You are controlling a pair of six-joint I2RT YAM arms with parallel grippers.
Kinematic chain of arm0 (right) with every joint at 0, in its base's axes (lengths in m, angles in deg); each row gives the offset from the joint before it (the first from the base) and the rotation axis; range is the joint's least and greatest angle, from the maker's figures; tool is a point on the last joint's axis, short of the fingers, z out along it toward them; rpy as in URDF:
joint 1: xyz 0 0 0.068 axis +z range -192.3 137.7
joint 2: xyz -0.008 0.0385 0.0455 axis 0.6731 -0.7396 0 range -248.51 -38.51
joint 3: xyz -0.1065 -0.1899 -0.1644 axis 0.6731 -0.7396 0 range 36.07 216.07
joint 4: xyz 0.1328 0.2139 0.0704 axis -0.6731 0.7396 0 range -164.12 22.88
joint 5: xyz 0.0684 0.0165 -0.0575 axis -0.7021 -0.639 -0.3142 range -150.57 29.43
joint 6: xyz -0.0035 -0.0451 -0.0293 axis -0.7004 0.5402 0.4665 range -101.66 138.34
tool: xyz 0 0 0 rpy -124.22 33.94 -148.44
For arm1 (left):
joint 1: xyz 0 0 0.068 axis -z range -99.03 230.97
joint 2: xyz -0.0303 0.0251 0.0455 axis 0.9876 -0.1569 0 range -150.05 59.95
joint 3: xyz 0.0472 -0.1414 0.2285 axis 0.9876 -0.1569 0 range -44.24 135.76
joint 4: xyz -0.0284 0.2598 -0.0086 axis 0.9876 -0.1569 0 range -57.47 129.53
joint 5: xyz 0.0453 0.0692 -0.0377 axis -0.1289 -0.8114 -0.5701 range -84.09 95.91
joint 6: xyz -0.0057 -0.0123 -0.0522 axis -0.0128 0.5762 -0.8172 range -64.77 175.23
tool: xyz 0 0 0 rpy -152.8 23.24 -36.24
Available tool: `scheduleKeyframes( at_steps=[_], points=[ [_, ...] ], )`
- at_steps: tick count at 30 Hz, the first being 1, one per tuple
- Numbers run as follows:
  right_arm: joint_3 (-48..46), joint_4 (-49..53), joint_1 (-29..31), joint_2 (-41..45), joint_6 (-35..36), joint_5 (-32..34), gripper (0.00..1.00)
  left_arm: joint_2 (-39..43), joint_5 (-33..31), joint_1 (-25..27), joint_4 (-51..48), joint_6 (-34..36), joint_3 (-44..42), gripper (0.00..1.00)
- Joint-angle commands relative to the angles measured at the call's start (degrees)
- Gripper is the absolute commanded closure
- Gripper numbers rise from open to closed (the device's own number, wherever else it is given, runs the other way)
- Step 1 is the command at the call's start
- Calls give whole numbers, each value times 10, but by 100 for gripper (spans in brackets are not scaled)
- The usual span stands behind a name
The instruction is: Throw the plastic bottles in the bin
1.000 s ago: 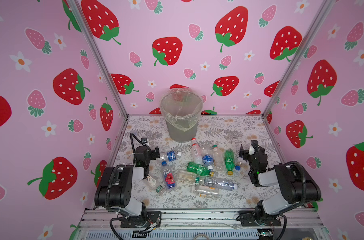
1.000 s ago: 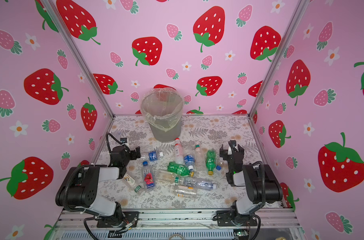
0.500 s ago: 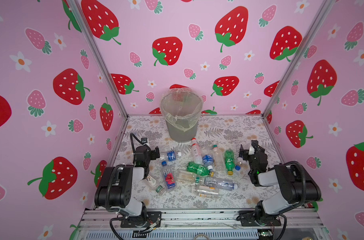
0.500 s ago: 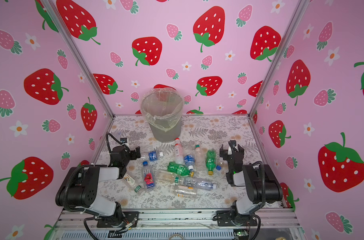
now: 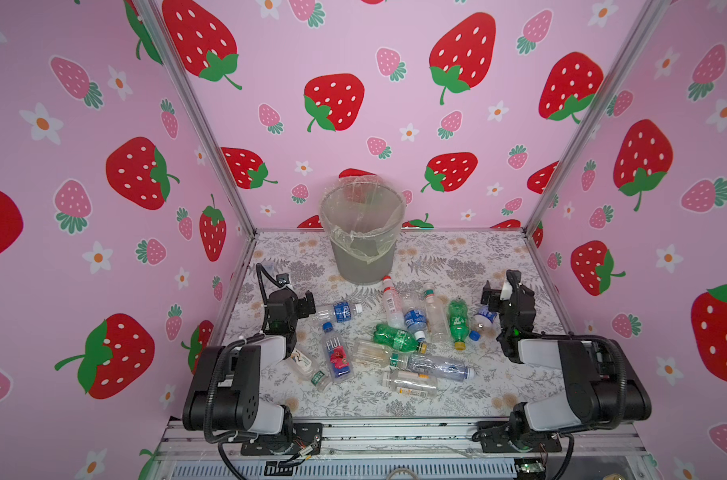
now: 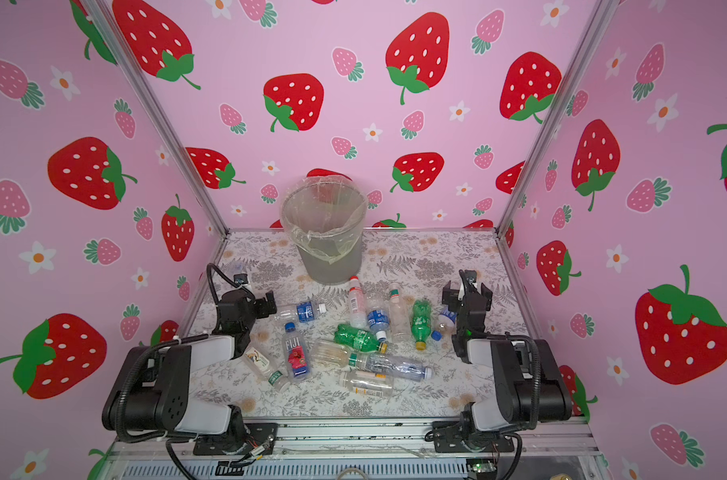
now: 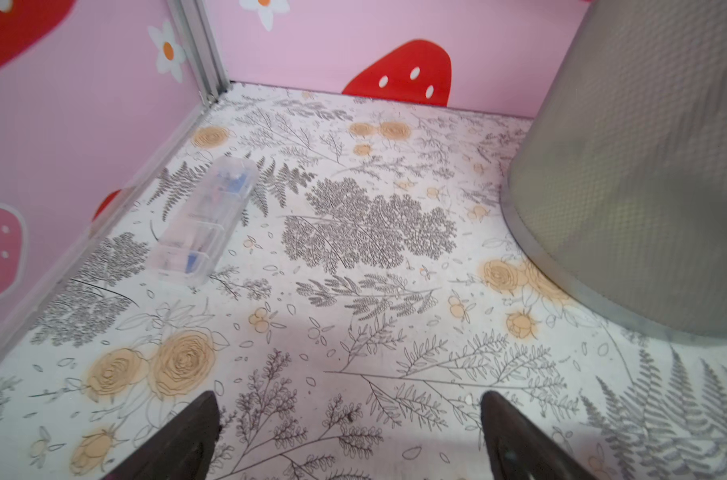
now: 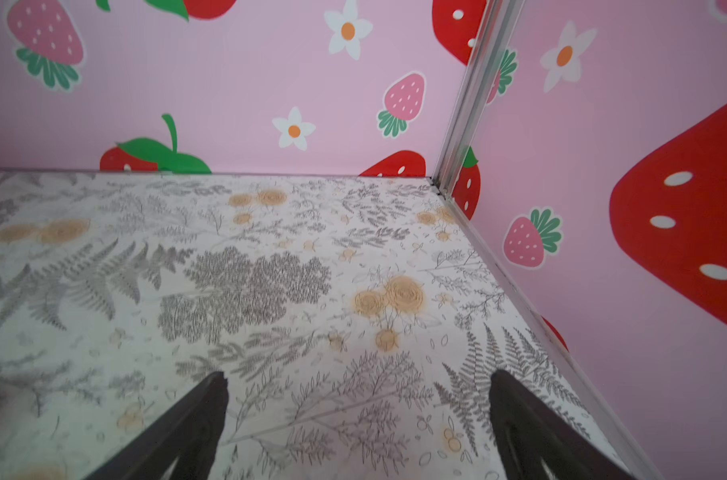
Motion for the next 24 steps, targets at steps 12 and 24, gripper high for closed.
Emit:
scheduleKeyframes(
  at_steps=[12, 24],
  points=[
    [202, 548, 9, 60, -243, -5, 1, 155, -153, 52, -236, -81, 100, 1],
    [232, 693, 9, 53, -280, -37, 1, 243, -78, 66, -410, -223, 194, 1]
  ],
)
